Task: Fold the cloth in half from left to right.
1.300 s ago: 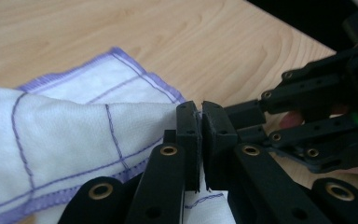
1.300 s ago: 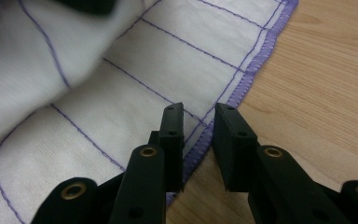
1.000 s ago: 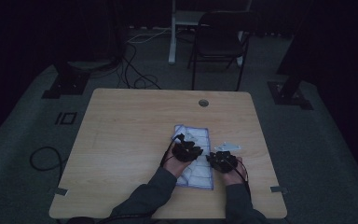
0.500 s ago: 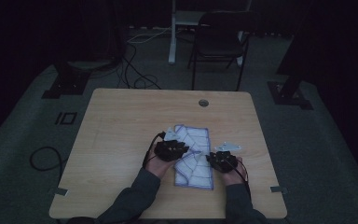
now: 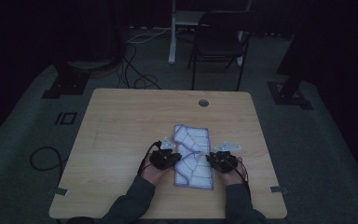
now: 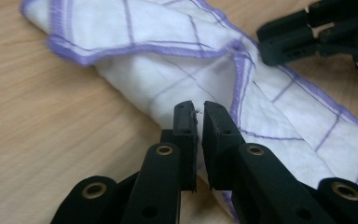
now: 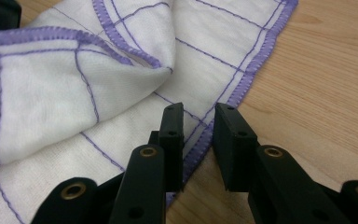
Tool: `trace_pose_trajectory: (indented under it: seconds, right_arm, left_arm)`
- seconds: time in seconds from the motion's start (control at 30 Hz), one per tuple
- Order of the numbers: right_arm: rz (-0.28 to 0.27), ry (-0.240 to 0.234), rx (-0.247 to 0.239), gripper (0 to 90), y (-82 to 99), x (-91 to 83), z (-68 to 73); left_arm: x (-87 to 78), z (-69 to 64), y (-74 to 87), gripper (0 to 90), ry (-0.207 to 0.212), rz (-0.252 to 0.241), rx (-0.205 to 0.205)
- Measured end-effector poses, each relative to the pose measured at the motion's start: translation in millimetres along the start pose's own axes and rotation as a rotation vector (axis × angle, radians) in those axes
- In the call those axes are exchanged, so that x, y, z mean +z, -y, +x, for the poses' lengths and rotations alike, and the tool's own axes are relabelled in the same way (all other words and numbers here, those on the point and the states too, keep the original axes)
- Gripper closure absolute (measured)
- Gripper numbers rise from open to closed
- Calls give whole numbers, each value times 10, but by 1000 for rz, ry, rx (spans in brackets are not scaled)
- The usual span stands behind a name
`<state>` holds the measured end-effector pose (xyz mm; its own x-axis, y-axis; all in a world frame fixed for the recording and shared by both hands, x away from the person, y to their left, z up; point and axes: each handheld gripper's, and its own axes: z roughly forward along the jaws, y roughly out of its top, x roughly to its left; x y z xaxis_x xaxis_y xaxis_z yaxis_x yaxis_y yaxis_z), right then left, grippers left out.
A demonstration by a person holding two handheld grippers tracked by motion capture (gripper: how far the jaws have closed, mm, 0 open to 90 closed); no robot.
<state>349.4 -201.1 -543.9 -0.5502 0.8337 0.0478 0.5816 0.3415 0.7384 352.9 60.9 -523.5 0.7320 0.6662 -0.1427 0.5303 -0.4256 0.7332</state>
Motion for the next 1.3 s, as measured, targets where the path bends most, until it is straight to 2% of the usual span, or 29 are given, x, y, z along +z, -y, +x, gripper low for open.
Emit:
trace_pose_trajectory:
  seconds: [0.13, 0.33, 0.67, 0.9, 1.1, 1.3]
  right_arm:
    - [-1, 0, -1, 742, 0, 0, -1]
    - [-1, 1, -1, 741, 0, 1, 0]
    - [-1, -2, -1, 738, 0, 1, -1]
    - [0, -4, 1, 738, 0, 0, -4]
    - [-1, -9, 11, 742, 0, -1, -12]
    - [-1, -8, 15, 751, -1, 1, -17]
  left_arm:
    - [12, -83, 20, 839, 24, -4, 2]
    - [52, -220, 8, 826, 60, -7, 27]
    - [203, -446, 21, 825, 111, 26, 70]
    - [307, -640, -9, 820, 149, 46, 117]
    - [363, -759, 7, 818, 172, 65, 146]
    - [372, -810, 34, 818, 171, 75, 166]
